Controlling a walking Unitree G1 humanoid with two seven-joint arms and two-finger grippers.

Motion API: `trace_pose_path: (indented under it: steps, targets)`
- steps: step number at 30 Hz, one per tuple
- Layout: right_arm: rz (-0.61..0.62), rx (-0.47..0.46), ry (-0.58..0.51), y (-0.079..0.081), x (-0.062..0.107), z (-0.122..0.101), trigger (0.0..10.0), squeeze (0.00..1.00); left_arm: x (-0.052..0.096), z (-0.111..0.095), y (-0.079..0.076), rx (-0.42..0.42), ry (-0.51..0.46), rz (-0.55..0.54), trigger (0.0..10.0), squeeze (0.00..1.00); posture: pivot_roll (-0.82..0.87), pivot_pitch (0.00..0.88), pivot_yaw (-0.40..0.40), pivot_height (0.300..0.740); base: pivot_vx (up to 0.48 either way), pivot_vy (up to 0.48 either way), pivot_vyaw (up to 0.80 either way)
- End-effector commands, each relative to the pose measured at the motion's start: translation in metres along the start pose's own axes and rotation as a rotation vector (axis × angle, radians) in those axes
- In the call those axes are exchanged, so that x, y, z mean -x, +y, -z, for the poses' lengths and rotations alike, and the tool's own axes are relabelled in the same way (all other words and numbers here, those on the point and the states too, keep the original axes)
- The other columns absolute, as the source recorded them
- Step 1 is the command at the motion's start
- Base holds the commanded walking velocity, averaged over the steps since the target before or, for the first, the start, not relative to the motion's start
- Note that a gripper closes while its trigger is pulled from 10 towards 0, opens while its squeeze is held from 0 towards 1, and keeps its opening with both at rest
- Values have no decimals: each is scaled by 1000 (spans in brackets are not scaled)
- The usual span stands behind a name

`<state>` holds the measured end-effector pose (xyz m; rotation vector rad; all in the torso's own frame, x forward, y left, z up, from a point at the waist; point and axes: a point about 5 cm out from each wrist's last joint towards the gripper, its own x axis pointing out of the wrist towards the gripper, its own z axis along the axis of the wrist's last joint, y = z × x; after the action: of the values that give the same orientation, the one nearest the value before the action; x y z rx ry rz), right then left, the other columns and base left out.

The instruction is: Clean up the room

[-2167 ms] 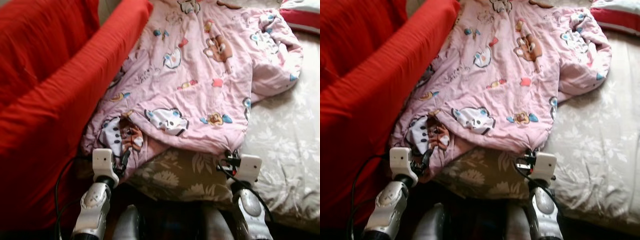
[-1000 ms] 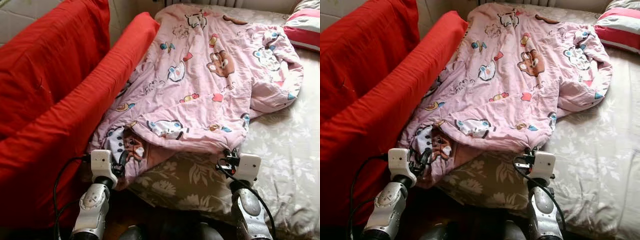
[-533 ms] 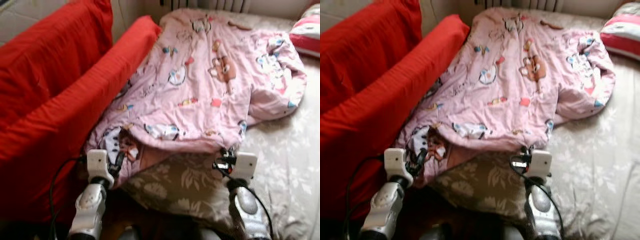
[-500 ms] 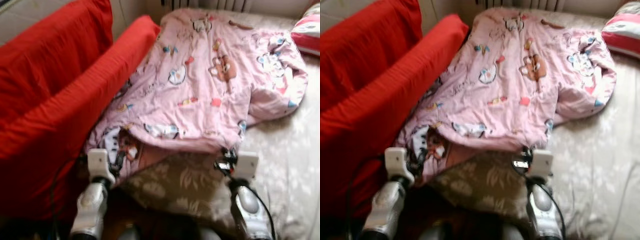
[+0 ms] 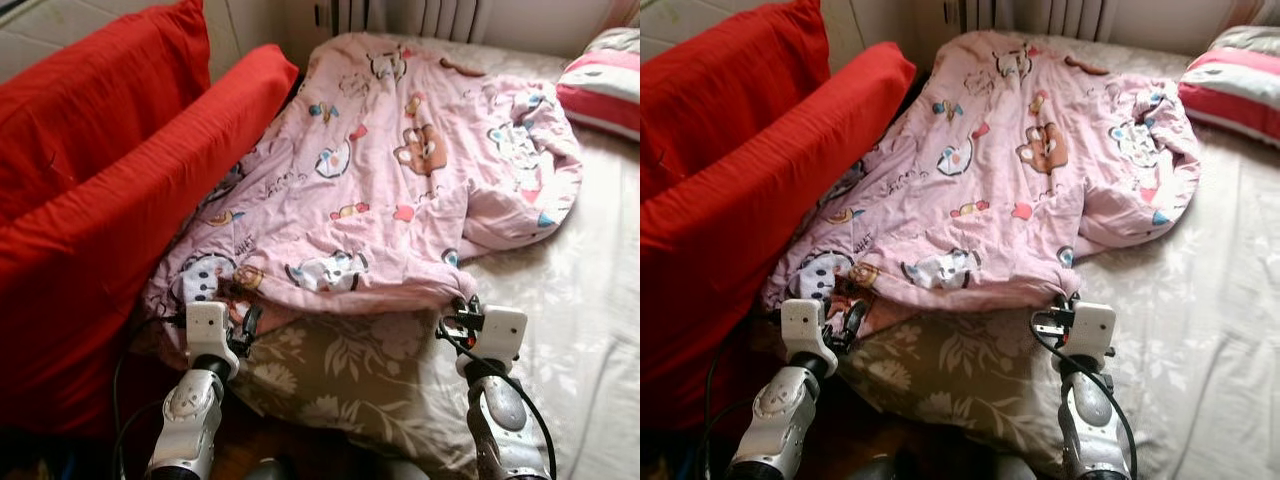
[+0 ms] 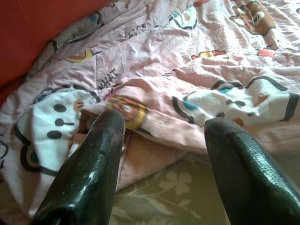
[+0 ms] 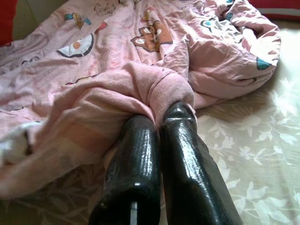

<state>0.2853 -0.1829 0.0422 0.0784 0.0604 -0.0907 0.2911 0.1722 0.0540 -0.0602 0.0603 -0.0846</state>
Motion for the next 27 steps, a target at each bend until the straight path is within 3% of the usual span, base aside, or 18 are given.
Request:
trace_pose_path:
  steps: [1, 13, 27]
  targets:
    - [-5, -9, 15, 3, 3, 4, 10000, 0, 5, 6, 6, 1, 20, -18, 10000, 0, -42, 208, 51, 740, 0, 0, 0]
    - [1, -9, 4, 4, 1, 2, 10000, 0, 5, 5, 6, 7, 14, -9, 10000, 0, -39, 212, 52, 740, 0, 0, 0]
    - [18, -4, -5, 2, 0, 0, 10000, 0, 5, 4, 6, 6, 9, -6, 10000, 0, -37, 218, 53, 740, -249, 0, 0]
